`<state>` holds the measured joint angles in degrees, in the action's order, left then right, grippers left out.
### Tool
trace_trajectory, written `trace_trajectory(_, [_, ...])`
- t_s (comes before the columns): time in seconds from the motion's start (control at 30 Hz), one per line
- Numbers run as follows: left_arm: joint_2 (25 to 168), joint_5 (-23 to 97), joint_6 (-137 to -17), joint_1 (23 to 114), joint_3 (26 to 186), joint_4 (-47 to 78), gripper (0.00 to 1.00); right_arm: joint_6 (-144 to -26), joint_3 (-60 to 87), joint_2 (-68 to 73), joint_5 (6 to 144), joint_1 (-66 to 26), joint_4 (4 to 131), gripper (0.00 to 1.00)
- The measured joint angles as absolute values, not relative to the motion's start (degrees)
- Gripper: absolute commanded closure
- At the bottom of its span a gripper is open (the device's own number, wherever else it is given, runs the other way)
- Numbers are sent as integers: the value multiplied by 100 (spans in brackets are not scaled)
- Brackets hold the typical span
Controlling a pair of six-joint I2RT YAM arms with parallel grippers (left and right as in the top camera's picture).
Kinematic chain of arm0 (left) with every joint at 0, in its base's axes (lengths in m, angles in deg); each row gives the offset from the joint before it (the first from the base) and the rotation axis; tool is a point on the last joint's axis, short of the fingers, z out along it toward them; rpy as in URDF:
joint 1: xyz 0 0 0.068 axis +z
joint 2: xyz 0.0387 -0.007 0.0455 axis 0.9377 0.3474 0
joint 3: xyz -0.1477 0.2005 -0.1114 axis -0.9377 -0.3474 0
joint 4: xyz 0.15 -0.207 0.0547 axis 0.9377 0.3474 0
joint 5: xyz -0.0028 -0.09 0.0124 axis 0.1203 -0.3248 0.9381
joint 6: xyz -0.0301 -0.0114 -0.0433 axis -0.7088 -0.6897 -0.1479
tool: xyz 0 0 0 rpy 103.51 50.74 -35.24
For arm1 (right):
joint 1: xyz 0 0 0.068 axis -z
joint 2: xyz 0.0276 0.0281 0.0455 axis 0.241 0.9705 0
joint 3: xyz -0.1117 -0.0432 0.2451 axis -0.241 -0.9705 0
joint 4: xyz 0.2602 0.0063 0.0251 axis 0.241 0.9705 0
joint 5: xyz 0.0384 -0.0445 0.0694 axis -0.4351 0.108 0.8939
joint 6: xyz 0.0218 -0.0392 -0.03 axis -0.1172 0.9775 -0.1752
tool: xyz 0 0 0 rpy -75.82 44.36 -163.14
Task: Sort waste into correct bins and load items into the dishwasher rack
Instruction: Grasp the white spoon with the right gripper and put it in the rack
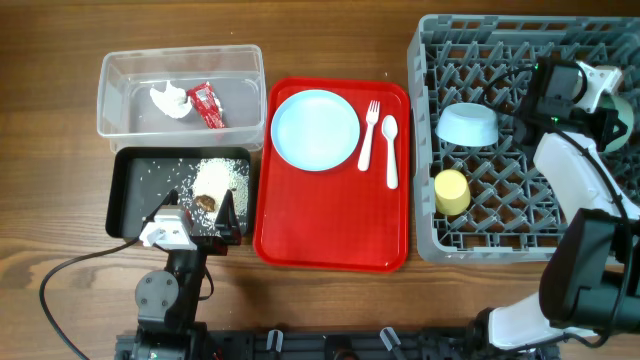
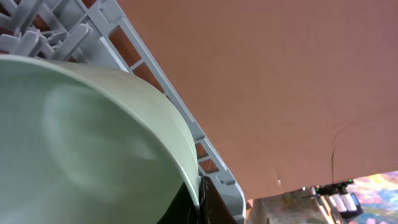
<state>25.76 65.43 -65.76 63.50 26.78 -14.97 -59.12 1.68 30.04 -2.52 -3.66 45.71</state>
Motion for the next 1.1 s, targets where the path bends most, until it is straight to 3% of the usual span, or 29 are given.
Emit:
trace_trajectory(0.2, [2576, 6543, -6576, 6350, 2678, -1497, 0, -5654, 170, 3072, -298, -832, 4536, 84])
trace_trajectory(0.3, [2576, 6541, -6576, 6350, 2678, -1497, 0, -5632, 170, 3087, -311, -1313, 4755, 52])
trace_trajectory(0.37, [2576, 6541, -6576, 6350, 2678, -1499, 0, -5744, 170, 3081, -169, -1686, 4945, 42])
trace_trajectory(0.43, [2574, 6543, -6576, 6350, 2678, -1497, 0, -5790, 170, 2908, 159, -2121, 5087, 42])
trace_trajectory(0.57, [2576, 6541, -6576, 6350, 2678, -1497, 0, -5967, 445, 1699, 2332, -3288, 6444, 43])
trace_trajectory(0.6, [2576, 6541, -6576, 6350, 2678, -1497, 0, -6209, 642, 1531, 3022, -3514, 6805, 49])
trace_trajectory(0.77, [2574, 6541, -6576, 6350, 2678, -1497, 0, -8043, 966, 1695, 6478, -4438, 7546, 51])
trace_trajectory(0.87, [2576, 6541, -6576, 6350, 2678, -1497, 0, -8629, 963, 2405, 6891, -4534, 7531, 52])
trace_trajectory(1.1, [2576, 6541, -6576, 6350, 2678, -1499, 0, -9365, 963, 3754, 5746, -4075, 7391, 61])
